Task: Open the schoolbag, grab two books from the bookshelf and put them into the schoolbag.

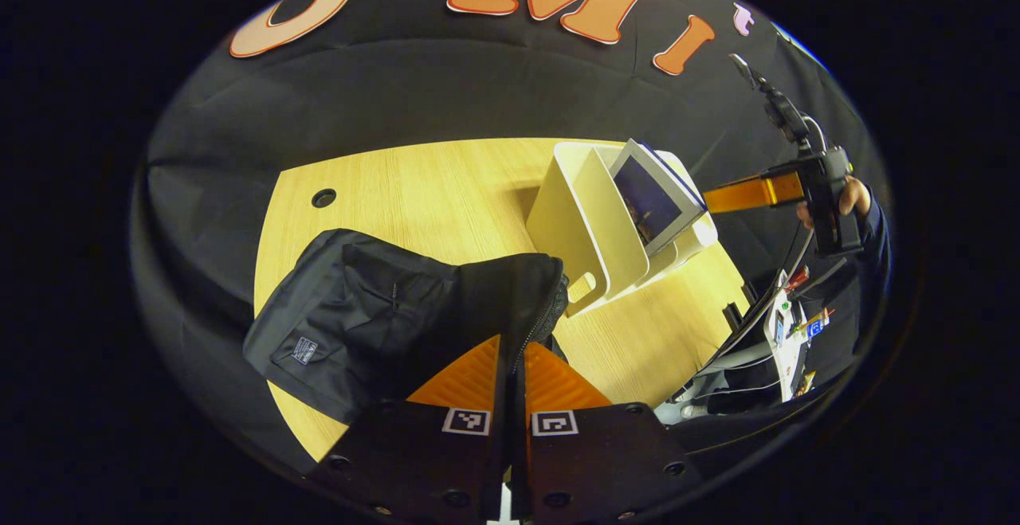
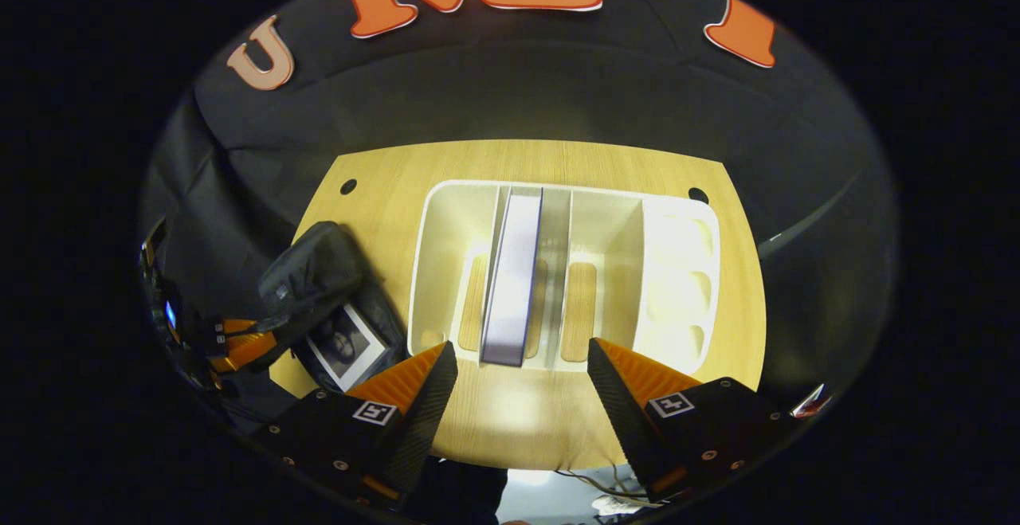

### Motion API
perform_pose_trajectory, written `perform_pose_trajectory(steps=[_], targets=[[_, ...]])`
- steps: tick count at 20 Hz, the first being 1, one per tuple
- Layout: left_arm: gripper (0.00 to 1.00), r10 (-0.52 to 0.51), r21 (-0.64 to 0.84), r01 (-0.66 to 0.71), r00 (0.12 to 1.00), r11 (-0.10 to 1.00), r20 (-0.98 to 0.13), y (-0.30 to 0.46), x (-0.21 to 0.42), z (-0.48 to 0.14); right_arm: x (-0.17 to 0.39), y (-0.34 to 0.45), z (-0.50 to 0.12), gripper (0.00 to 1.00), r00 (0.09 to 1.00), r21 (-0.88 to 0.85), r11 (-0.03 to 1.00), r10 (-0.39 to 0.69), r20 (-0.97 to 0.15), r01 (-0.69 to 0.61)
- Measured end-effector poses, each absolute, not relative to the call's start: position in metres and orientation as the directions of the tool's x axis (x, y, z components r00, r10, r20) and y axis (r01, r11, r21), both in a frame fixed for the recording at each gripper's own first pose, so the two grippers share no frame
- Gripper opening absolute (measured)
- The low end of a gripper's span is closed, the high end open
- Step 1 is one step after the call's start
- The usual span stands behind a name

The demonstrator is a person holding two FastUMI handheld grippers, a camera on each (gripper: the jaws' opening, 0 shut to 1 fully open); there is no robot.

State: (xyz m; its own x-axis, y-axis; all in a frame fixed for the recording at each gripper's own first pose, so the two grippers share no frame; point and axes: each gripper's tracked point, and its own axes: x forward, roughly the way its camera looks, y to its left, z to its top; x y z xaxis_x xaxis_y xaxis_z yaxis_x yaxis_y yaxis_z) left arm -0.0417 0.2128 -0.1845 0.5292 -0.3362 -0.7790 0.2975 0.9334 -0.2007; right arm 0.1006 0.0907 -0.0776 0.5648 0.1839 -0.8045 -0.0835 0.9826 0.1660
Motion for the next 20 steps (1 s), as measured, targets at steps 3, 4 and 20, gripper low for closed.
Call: perform_pose_trajectory(steps=[3, 4, 20], targets=[[0.05, -0.335, -0.199, 0.298, 0.529, 0.934, -0.779, 0.214, -0.041, -0.184, 0.123, 0.085, -0.074, 0.98, 0.559, 0.167, 0.984, 0.174, -0.811, -0.065], [0.05, -0.335, -0.199, 0.297, 0.529, 0.934, -0.78, 0.213, -0.041, -0.185, 0.128, 0.083, -0.075, 0.98, 0.55, 0.151, 0.986, 0.163, -0.819, -0.066], [0.05, -0.292, -0.193, 0.232, 0.544, 0.953, -0.786, 0.214, -0.043, -0.182, 0.168, 0.111, -0.125, 0.61, 0.382, 0.124, 0.992, 0.122, -0.916, -0.02]])
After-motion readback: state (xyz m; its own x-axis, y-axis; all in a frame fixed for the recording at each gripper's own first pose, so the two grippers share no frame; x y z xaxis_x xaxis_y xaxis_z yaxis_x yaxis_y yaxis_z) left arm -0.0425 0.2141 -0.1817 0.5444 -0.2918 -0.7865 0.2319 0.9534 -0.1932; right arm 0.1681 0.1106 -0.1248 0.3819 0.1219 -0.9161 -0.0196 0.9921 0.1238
